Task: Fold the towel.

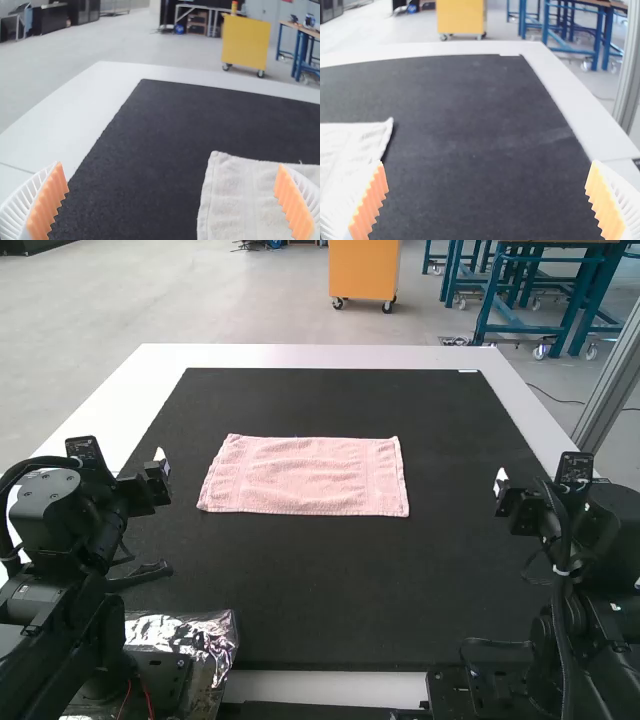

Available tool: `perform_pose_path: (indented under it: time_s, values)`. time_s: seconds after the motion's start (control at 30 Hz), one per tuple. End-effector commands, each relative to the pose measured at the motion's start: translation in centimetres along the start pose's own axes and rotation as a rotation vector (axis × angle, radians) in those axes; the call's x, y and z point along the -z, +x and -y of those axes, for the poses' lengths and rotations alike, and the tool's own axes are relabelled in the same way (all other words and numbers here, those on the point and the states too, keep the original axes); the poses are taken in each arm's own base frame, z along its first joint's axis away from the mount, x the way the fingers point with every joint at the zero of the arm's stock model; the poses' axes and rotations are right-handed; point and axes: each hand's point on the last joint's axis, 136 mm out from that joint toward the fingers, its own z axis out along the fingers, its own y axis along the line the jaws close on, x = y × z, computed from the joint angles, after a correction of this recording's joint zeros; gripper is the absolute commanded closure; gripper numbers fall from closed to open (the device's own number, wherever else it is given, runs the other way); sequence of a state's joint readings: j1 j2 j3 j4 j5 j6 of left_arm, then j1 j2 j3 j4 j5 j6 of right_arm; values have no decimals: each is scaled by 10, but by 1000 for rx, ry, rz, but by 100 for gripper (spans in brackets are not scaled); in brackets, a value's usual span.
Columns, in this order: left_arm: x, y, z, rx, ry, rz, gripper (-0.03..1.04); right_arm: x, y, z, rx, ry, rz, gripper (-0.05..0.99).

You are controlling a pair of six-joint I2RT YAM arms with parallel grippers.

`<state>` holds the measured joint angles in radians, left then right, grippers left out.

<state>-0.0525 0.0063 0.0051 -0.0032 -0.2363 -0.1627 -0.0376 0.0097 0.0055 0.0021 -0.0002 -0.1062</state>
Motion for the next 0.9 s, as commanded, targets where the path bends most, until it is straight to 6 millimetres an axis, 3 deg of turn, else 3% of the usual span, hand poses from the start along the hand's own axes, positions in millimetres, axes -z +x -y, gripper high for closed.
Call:
perform_pose_path:
  time_s: [0.0,0.87]
  values:
    - [0,0,1,11,2,7,4,0,2,-2,8,-13,-1,2]
    - [0,-1,1,22,4,10,4,0,2,-2,8,-13,1,2]
